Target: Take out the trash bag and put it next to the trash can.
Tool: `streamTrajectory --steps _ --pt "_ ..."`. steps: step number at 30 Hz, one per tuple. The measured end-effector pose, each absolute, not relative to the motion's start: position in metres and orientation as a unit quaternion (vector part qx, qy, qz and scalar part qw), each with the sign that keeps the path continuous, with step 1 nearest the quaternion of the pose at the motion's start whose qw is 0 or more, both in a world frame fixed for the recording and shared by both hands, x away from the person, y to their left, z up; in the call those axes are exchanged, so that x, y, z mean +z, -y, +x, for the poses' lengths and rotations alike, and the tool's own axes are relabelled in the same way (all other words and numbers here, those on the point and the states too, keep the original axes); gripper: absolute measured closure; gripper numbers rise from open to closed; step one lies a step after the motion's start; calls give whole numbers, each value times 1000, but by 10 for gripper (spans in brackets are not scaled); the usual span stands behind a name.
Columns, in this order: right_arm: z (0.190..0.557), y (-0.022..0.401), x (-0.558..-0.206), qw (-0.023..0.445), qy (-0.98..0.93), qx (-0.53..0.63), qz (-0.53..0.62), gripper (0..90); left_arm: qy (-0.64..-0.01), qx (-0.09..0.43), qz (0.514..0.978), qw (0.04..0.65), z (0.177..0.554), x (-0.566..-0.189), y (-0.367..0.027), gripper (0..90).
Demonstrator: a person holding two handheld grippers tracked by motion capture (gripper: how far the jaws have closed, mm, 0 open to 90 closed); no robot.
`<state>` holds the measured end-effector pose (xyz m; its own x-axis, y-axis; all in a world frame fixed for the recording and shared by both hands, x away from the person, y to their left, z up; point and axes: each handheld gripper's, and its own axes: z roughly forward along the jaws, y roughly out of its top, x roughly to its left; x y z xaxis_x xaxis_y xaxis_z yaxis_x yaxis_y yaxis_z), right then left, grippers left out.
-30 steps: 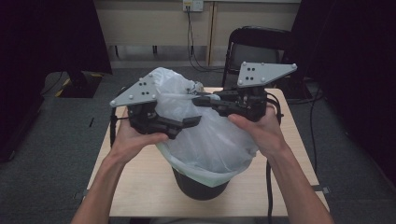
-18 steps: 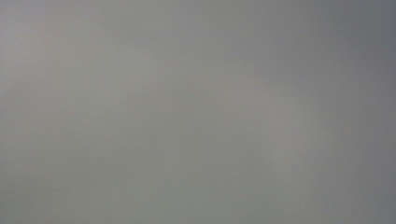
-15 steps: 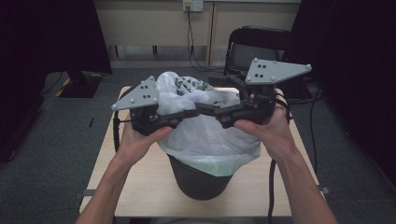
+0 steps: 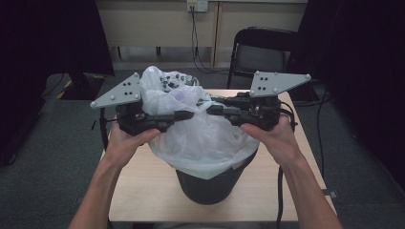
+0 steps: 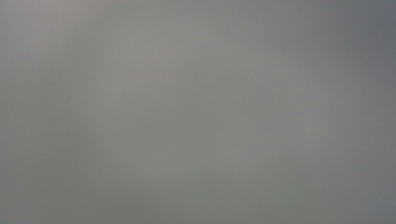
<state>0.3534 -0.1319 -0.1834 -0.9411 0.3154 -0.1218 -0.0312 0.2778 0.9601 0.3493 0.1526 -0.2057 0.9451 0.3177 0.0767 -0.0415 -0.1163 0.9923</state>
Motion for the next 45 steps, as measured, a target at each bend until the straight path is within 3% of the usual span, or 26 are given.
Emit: streamTrajectory --steps 4,9,14,15,19,21,24,26,30,39,45 --pt "351 121 -174 114 -764 630 74 878 -98 146 755 631 350 -210 -139 191" --pt "348 111 -166 115 -752 646 71 886 -102 118 749 644 352 -213 -129 110" --pt "348 106 -162 110 -731 669 77 900 -106 105 753 641 353 -218 -117 92" --pt "348 105 -162 111 -728 672 78 900 -107 112 752 641 352 -220 -115 111" --pt "351 106 -166 108 -727 673 84 900 -95 121 745 648 351 -226 -115 492" --pt "353 109 -168 111 -730 669 86 874 -97 118 750 643 353 -228 -116 617" --pt "353 114 -173 125 -736 657 107 580 -99 116 755 638 355 -228 -118 726" --pt "354 119 -175 134 -735 654 121 410 -100 116 757 636 356 -228 -119 744" --pt "357 131 -179 150 -729 652 143 255 -109 124 755 635 360 -225 -124 746" --pt "356 162 -177 182 -707 660 177 179 -129 138 739 647 366 -213 -142 742" --pt "358 172 -195 166 -719 648 191 168 -146 133 720 665 372 -207 -159 736"
